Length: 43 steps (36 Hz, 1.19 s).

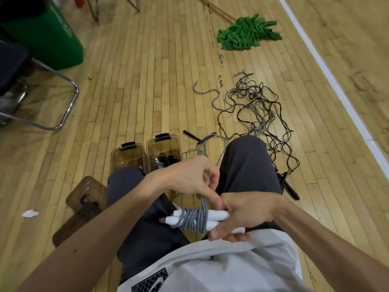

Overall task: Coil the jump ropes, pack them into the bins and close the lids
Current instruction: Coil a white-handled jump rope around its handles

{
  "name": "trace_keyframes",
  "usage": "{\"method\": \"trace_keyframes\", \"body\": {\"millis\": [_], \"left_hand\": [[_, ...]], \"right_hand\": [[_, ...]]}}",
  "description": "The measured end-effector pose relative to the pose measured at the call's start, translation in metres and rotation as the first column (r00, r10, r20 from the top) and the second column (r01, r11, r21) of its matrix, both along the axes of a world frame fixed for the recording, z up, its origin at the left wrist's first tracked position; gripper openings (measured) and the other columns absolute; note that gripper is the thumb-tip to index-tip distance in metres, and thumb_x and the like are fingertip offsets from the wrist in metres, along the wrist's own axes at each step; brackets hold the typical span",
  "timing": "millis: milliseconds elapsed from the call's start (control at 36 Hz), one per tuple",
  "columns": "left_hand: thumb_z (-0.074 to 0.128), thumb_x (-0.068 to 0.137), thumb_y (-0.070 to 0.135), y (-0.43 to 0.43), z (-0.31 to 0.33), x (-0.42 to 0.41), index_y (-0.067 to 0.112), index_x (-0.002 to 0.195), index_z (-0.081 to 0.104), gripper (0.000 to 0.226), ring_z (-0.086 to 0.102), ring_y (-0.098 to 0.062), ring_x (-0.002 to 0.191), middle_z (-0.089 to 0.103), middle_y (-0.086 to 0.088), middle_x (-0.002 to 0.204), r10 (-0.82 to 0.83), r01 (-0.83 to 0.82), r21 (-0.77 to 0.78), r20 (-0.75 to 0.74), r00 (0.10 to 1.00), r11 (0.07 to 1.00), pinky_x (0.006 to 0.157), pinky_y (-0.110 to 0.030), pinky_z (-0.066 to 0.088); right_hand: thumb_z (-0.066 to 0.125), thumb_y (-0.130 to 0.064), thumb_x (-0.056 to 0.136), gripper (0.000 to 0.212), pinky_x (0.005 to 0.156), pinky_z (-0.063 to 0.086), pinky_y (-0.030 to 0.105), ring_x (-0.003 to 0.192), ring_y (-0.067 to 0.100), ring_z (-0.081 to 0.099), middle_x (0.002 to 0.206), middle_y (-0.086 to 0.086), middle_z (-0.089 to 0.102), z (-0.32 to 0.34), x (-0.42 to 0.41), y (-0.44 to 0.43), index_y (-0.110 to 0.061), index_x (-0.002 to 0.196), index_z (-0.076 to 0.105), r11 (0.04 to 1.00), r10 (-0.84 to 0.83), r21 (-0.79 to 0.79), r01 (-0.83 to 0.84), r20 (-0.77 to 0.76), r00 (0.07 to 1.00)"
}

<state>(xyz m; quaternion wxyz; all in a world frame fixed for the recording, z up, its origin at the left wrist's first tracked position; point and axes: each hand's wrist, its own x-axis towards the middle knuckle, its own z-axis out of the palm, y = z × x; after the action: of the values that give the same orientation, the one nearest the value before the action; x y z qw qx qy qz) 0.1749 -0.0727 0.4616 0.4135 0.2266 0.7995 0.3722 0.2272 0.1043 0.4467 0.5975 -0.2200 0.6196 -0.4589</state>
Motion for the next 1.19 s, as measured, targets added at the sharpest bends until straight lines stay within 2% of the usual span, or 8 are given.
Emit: {"method": "trace_keyframes", "body": {"millis": [83,306,417,556,694,889,1000,1194], "left_hand": [[0.092,0.067,0.029,-0.006,-0.006,0.003,0.016,0.061,0.060,0.035,0.047,-0.008,0.043,0.054,0.003,0.047,0.086,-0.089,0.072,0.032,0.996,0.993,0.053,-0.026,0.038],[0.075,0.075,0.057,-0.009,-0.024,0.011,0.018,0.064,0.067,0.041,0.044,-0.003,0.044,0.056,0.003,0.053,0.274,-0.291,0.247,0.100,0.956,0.924,0.045,-0.015,0.032],[0.071,0.079,0.060,-0.007,-0.030,0.015,0.026,0.058,0.063,0.041,0.045,-0.017,0.047,0.052,-0.004,0.053,0.352,-0.384,0.279,0.159,0.922,0.880,0.046,-0.023,0.033],[0.052,0.098,-0.005,-0.013,-0.040,0.023,0.014,0.061,0.051,0.041,0.045,0.001,0.047,0.050,0.012,0.055,0.437,-0.471,0.215,0.188,0.880,0.856,0.051,-0.011,0.041],[0.049,0.093,-0.018,-0.017,-0.040,0.030,0.031,0.084,0.049,0.050,0.057,0.008,0.073,0.052,0.015,0.088,0.549,-0.564,0.095,0.143,0.823,0.820,0.070,-0.006,0.048],[0.045,0.102,0.002,-0.014,-0.038,0.035,-0.005,0.097,0.060,0.018,0.051,-0.031,0.073,0.055,-0.042,0.085,0.647,-0.661,0.127,0.136,0.750,0.740,0.067,-0.044,0.044],[0.042,0.108,0.021,-0.015,-0.037,0.035,-0.006,0.085,0.060,0.040,0.042,-0.017,0.047,0.051,-0.011,0.058,0.604,-0.620,0.135,0.143,0.784,0.773,0.045,-0.026,0.037],[0.043,0.107,0.023,-0.016,-0.039,0.037,-0.012,0.094,0.062,0.041,0.049,-0.014,0.045,0.061,0.001,0.062,0.540,-0.567,0.166,0.183,0.822,0.807,0.045,-0.025,0.039]], "right_hand": [[0.065,-0.017,0.098,0.036,0.052,0.043,0.022,0.051,0.022,0.049,0.067,0.012,0.056,0.002,-0.001,0.001,0.018,0.098,0.059,0.997,-0.057,-0.060,0.057,0.001,0.998],[0.067,-0.022,0.094,0.042,0.053,0.044,0.023,0.052,0.021,0.052,0.066,0.006,0.059,0.001,0.000,-0.002,0.019,0.096,0.057,0.961,-0.217,-0.161,0.226,0.072,0.973],[0.067,-0.011,0.089,0.009,0.052,0.044,0.024,0.047,0.016,0.053,0.063,0.007,0.059,-0.001,0.002,-0.002,-0.003,0.091,0.068,0.924,-0.294,-0.209,0.320,0.145,0.945],[0.059,-0.001,0.084,0.013,0.052,0.043,0.027,0.048,0.019,0.050,0.064,0.008,0.055,-0.004,0.003,-0.002,-0.002,0.096,0.064,0.870,-0.362,-0.250,0.425,0.263,0.894],[0.061,-0.013,0.095,0.012,0.058,0.043,0.032,0.052,0.022,0.050,0.069,0.009,0.053,-0.008,0.003,-0.002,-0.001,0.099,0.059,0.819,-0.441,-0.293,0.494,0.230,0.868],[0.062,-0.016,0.096,0.012,0.065,0.050,0.034,0.065,0.025,0.058,0.073,0.009,0.054,-0.015,0.002,-0.005,-0.017,0.085,0.068,0.764,-0.526,-0.275,0.584,0.259,0.810],[0.067,-0.021,0.096,0.011,0.063,0.053,0.034,0.066,0.024,0.061,0.073,0.009,0.056,-0.015,-0.001,-0.004,-0.010,0.093,0.068,0.732,-0.583,-0.226,0.643,0.280,0.762],[0.063,-0.020,0.096,0.023,0.052,0.045,0.027,0.051,0.016,0.050,0.069,0.006,0.056,-0.022,-0.003,-0.002,0.000,0.106,0.059,0.680,-0.687,-0.161,0.715,0.199,0.699]]}}
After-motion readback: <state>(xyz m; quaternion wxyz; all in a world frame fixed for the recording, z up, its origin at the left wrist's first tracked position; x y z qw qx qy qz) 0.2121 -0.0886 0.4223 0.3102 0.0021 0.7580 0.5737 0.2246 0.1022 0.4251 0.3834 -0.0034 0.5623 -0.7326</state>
